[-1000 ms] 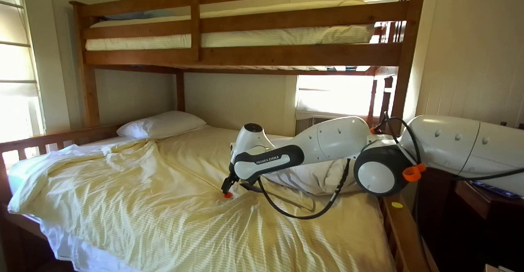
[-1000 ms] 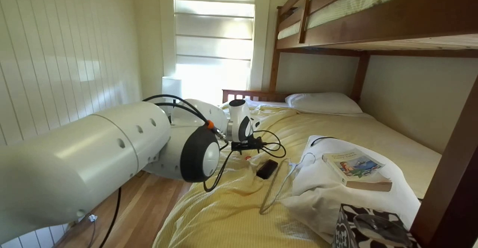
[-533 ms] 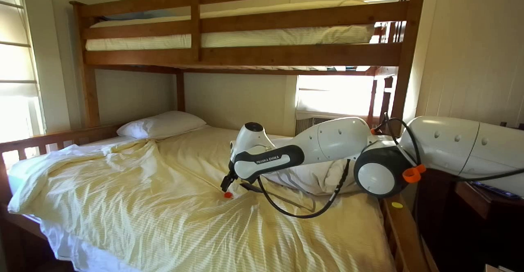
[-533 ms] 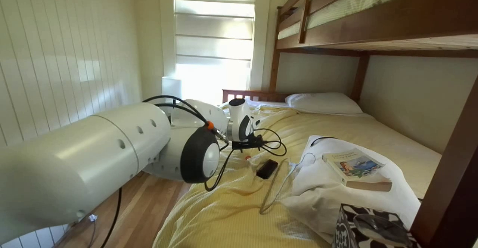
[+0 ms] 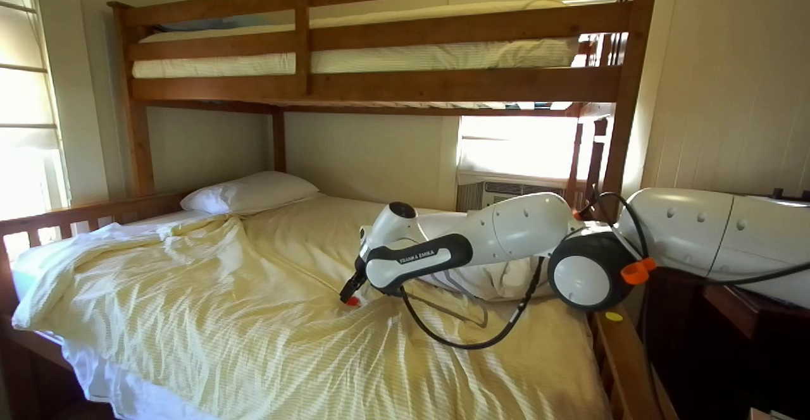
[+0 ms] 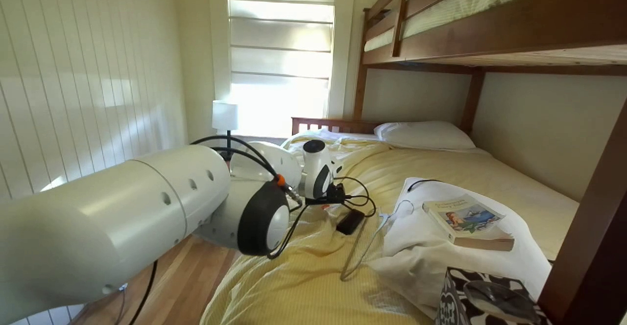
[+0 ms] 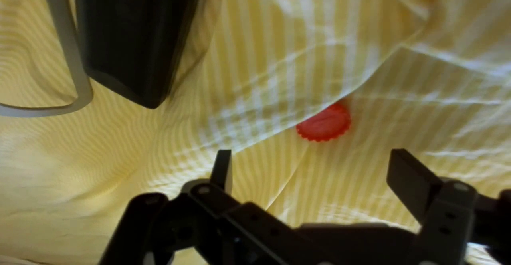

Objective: Pick up the red token and place it on the bed frame next to the yellow token

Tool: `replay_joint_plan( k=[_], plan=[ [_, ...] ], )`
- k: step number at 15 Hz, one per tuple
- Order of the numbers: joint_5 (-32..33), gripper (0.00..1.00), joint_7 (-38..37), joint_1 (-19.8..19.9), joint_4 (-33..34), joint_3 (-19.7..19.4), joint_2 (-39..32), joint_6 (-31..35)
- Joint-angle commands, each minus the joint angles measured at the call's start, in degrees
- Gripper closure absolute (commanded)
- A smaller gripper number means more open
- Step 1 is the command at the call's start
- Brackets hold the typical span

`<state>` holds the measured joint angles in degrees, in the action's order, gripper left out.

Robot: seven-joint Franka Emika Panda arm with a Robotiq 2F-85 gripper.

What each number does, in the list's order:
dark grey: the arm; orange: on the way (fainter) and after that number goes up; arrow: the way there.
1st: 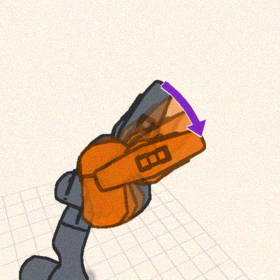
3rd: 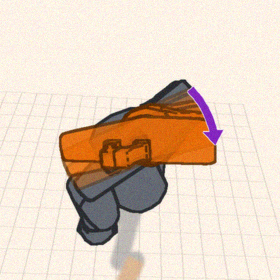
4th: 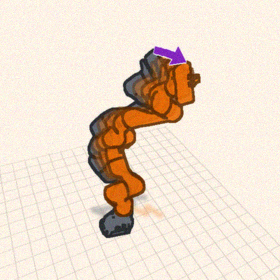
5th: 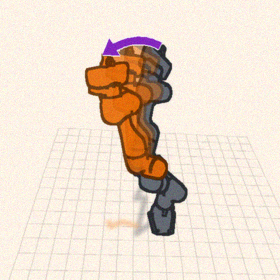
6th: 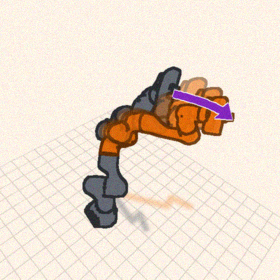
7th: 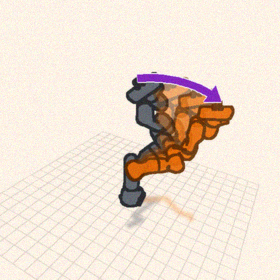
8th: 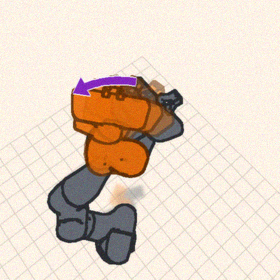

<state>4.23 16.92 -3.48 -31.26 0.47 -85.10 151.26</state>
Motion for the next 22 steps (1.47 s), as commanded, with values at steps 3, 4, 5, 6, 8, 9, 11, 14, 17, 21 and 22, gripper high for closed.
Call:
replay_joint_plan(
  k=[3, 4, 5, 6, 8, 9, 11, 14, 17, 21, 22],
  plan=[
    [-2.1, 0.01, 7.5, 2.6, -0.3, 7.3, -0.2, -0.7],
    [-2.0, 0.03, 6.6, 2.7, -0.1, 7.1, -0.2, -1.7],
    [-1.8, 0.02, 4.6, 2.6, 0.0, 6.1, -0.2, -2.6],
    [-1.8, 0.04, 3.8, 2.7, 0.0, 5.8, -0.2, -3.7],
    [-2.0, 0.11, 4.7, 2.9, -0.3, 6.4, -0.2, -4.3],
    [-2.1, 0.17, 5.0, 2.9, -0.4, 6.6, -0.2, -4.4],
    [-2.4, 0.23, 5.9, 3.0, -0.4, 7.1, -0.2, -3.8],
    [-2.3, 0.47, 5.3, 2.6, -0.3, 6.9, -0.2, -4.2],
    [-2.2, 0.69, 5.4, 2.5, -0.5, 6.8, -0.2, -4.4],
    [-1.5, 0.75, 5.1, 2.0, -0.4, 5.8, -0.2, -4.2],
    [-1.4, 0.88, 4.8, 1.9, -0.4, 5.6, -0.2, -4.3]
  ],
)
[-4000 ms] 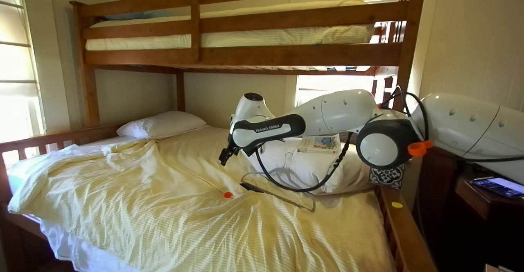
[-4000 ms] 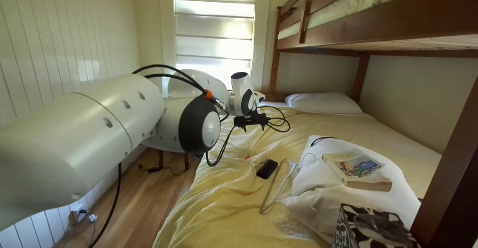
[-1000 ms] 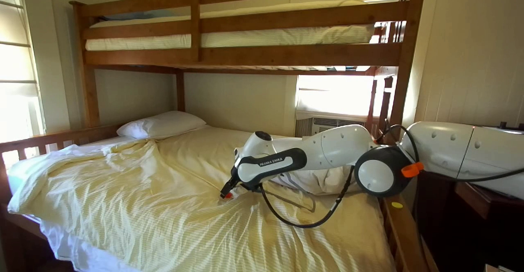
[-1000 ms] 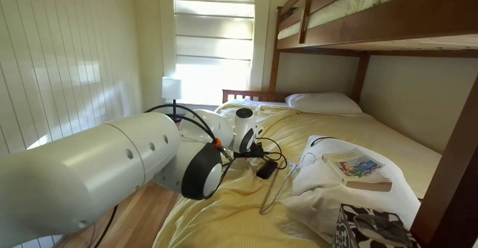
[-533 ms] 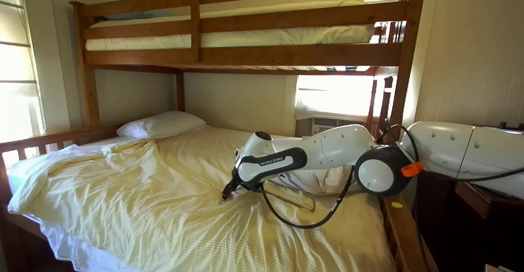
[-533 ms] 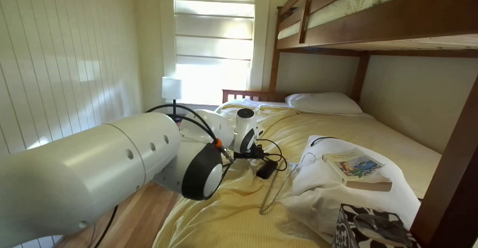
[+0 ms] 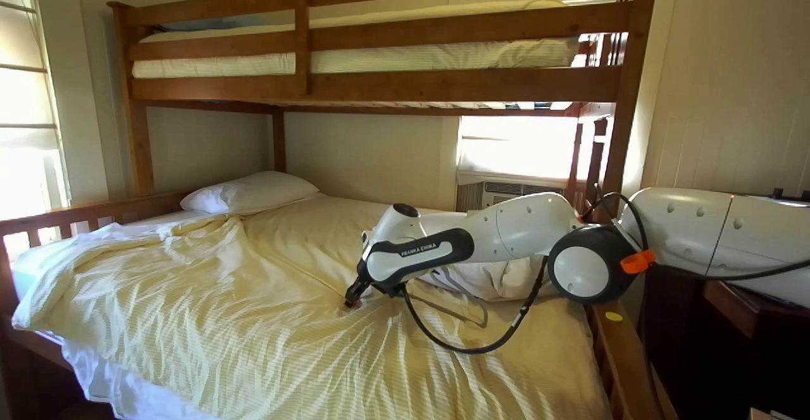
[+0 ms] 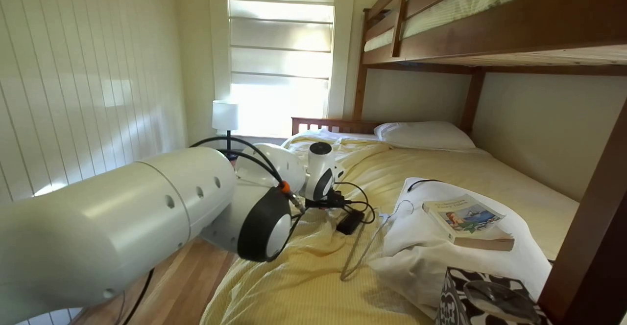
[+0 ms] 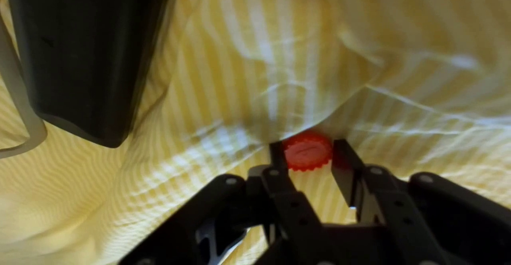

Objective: Pick up the red token and place it on the bed frame next to the yellow token

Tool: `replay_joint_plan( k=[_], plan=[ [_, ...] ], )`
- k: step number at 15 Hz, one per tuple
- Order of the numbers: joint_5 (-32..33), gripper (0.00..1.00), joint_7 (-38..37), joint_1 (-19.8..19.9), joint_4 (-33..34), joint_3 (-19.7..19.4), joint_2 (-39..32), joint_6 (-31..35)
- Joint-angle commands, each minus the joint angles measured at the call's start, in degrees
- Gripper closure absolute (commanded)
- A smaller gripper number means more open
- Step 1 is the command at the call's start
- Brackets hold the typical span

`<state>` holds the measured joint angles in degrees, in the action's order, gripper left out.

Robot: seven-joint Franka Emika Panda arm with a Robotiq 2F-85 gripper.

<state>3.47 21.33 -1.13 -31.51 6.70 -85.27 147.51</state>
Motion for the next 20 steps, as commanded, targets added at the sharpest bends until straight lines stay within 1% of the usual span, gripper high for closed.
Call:
replay_joint_plan(
  k=[1, 4, 7, 8, 10, 12, 14, 15, 17, 20],
  plan=[
    [-0.5, 0.92, 0.2, -0.5, -0.2, -0.9, 0.0, -0.4],
    [0.3, 0.92, -1.5, -1.6, 1.3, -2.6, 0.0, -0.4],
    [-0.2, 0.92, -2.2, -2.4, 5.0, -2.4, 0.2, -2.2],
    [0.0, 0.92, -2.2, -2.2, 2.3, -2.0, 2.5, -1.4],
    [0.5, 0.92, -2.8, -2.6, 2.0, -2.7, 4.1, -4.3],
    [1.3, 0.92, -3.9, -2.8, 0.7, -4.1, 6.1, -9.3],
    [1.0, 0.92, -3.1, -2.4, 0.2, -4.1, 7.1, -13.3],
    [0.9, 0.92, -3.8, -2.4, 0.1, -4.4, 7.3, -14.3],
    [0.5, 0.92, -4.1, -2.6, 0.1, -4.4, 7.2, -14.5],
    [0.0, 0.92, -5.0, -3.2, -0.3, -3.6, 6.6, -11.8]
  ],
)
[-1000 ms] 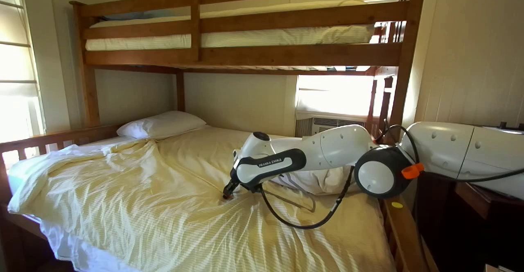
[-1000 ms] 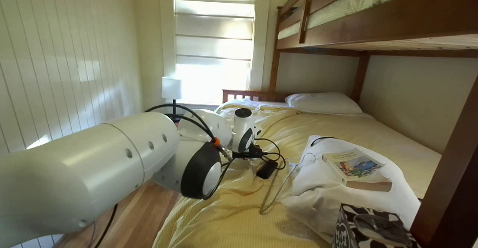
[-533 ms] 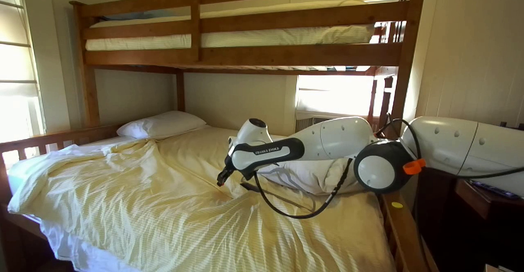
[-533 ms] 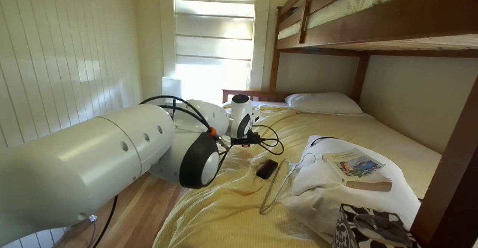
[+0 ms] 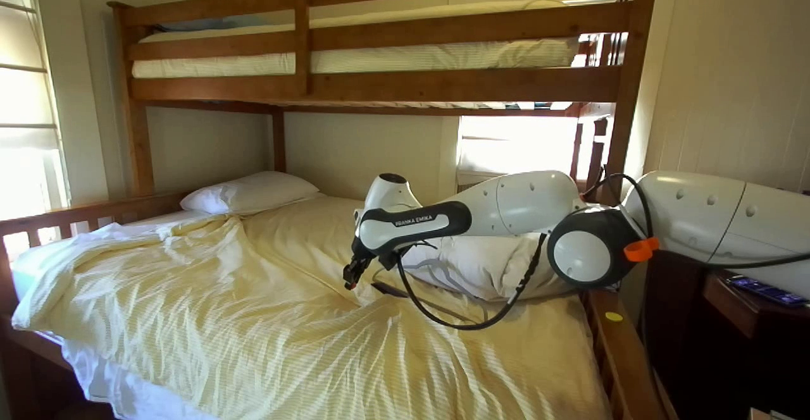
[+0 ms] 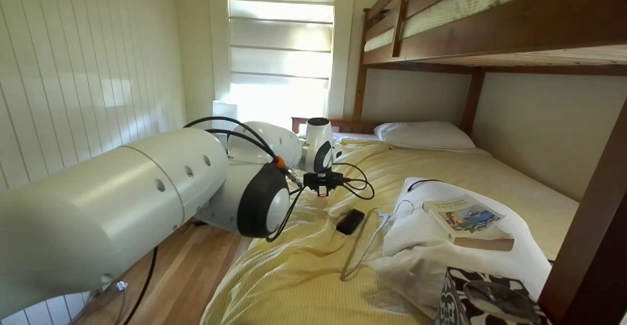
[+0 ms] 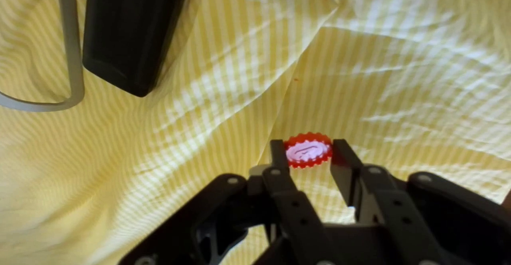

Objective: Pick up the red token and place it on the bed frame next to the yellow token

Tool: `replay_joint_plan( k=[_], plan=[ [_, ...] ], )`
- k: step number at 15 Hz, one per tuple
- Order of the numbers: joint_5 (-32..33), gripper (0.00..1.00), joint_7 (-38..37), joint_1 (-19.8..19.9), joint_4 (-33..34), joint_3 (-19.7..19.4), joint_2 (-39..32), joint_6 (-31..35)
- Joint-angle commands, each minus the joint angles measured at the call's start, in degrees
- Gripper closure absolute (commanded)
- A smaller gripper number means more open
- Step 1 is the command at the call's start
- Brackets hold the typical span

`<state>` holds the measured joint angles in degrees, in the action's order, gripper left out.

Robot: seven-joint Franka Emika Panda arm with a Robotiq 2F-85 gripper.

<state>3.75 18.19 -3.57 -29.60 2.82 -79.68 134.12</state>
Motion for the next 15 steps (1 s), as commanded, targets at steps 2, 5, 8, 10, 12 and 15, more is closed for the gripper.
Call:
replay_joint_plan(
  k=[2, 5, 8, 10, 12, 15],
  plan=[
    [-0.8, 0.92, -4.5, -1.5, -2.8, 0.6, 0.6, 3.6],
    [0.4, 0.92, -18.6, -3.9, -4.1, -3.1, 0.4, 7.1],
    [1.5, 0.92, -31.2, -7.5, -7.2, -12.0, 1.5, 9.4],
    [3.6, 0.92, -38.1, -9.6, -9.5, -16.4, 2.3, 11.0],
    [4.5, 0.92, -40.2, -11.1, -11.8, -19.3, 3.0, 13.1],
    [4.6, 0.92, -38.2, -12.5, -17.3, -21.2, 5.3, 17.4]
  ],
)
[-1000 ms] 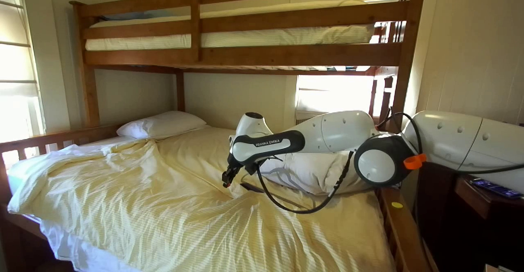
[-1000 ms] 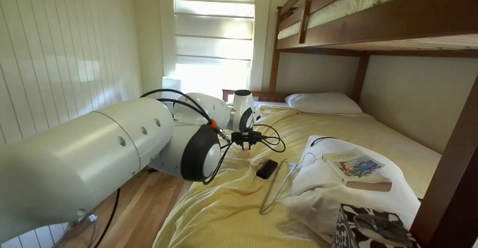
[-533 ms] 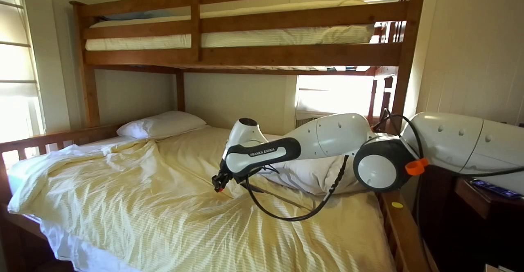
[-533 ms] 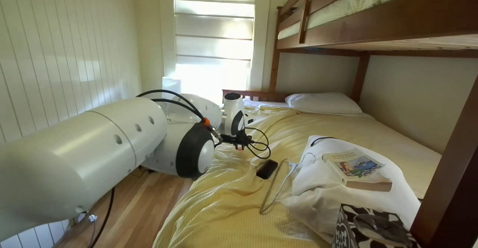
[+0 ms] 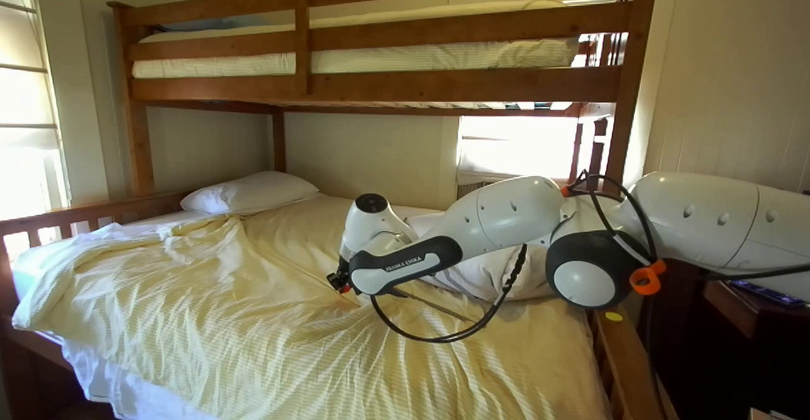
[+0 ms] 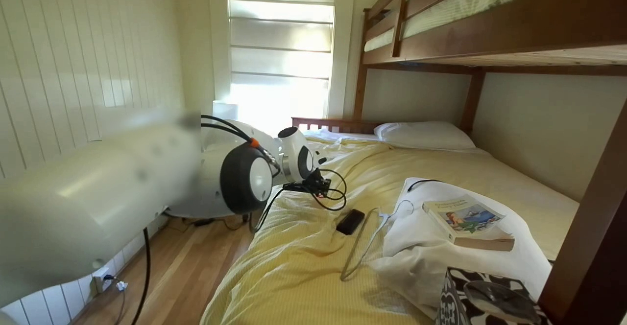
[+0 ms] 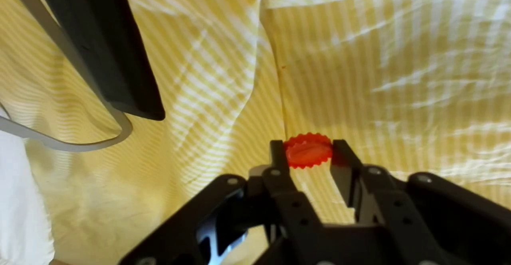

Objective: Pick up the red token and place it on the bed frame next to the yellow token

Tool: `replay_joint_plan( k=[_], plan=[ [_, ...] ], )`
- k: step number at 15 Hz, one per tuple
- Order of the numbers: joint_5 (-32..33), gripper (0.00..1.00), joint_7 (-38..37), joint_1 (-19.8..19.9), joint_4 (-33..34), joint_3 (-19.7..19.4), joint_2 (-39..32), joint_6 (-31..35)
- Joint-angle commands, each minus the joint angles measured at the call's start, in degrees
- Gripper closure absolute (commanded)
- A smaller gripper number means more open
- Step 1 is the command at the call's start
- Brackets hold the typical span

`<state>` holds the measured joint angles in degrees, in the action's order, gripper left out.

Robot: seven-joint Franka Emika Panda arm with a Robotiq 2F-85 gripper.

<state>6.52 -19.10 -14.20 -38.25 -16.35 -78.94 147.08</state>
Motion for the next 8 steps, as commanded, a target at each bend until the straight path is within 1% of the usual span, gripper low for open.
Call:
replay_joint_plan(
  k=[1, 3, 4, 5, 6, 8],
  plan=[
    [1.8, 0.92, -0.6, -2.3, -11.0, -2.7, 5.4, 6.7],
    [1.6, 0.92, -0.2, -2.7, -16.3, -3.4, 7.2, 14.3],
    [1.2, 0.92, -1.7, -3.1, -18.6, -4.3, 7.8, 17.7],
    [1.3, 0.92, -0.6, -1.1, -9.1, -2.2, 3.1, 12.2],
    [1.2, 0.67, -0.6, -1.1, -10.1, -2.4, 3.3, 13.3],
    [1.1, 0.67, -0.5, -0.9, -10.1, -2.2, 3.2, 13.2]
  ],
)
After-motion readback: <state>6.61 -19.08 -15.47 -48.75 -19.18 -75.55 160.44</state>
